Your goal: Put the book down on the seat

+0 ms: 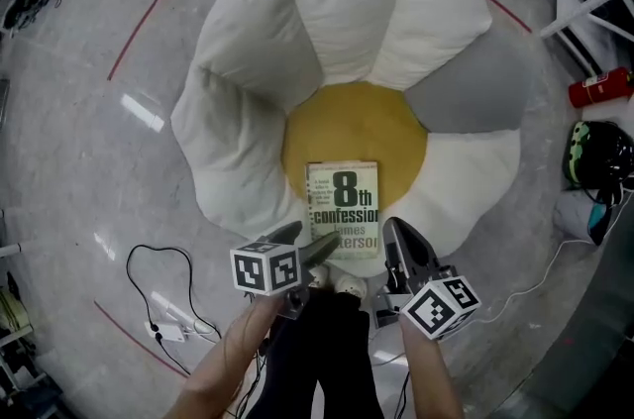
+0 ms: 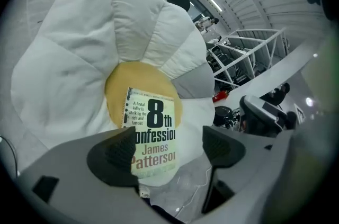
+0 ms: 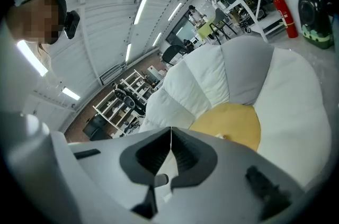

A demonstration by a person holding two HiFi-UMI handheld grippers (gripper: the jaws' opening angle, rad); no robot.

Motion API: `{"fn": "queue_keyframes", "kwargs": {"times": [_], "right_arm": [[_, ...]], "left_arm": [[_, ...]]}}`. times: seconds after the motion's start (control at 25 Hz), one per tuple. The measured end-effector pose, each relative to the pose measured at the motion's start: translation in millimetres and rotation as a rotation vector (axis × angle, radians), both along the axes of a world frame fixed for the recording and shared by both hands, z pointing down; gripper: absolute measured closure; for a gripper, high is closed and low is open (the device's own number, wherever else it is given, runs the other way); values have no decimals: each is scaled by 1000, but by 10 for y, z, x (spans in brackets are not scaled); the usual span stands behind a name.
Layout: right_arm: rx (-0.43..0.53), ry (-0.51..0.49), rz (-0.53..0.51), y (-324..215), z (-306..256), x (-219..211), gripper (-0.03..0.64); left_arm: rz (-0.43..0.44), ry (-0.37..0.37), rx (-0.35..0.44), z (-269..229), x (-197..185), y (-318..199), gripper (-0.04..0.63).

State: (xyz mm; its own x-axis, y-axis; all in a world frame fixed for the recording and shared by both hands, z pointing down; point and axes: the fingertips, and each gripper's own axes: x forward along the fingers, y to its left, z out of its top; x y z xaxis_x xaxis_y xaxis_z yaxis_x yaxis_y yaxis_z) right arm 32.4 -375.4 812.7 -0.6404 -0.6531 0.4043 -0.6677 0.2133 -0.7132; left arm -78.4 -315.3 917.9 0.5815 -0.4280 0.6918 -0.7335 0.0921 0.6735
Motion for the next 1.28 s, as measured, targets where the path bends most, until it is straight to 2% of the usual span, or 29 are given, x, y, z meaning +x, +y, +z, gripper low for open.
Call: {"fn": "queue_keyframes", "kwargs": {"times": [0.04, 0.12, 0.36, 0.52, 0.76, 1.0, 1.28], "right_arm": [[2, -4, 0, 11, -87, -6, 603], [8, -10, -1, 29, -270, -24, 603], [14, -4, -17, 110, -783, -71, 603], [12, 0, -15, 174, -1131, -79, 603], [23, 10, -4, 207, -1681, -92, 603], [43, 23, -11, 293, -2416, 18, 604], [83, 40, -24, 481, -3152, 174, 603]], "left_arm": [[-16, -22, 8, -88, -27, -4, 227], [-50, -75, 31, -272, -96, -28, 434], [-76, -127, 89, -845, -132, -96, 561], [-61, -143, 140, -1330, -98, -163, 584], [-49, -145, 196, -2079, -74, -234, 584], [14, -164, 249, -2958, 86, -156, 584], [93, -166, 292, -3760, 360, 104, 585]]}}
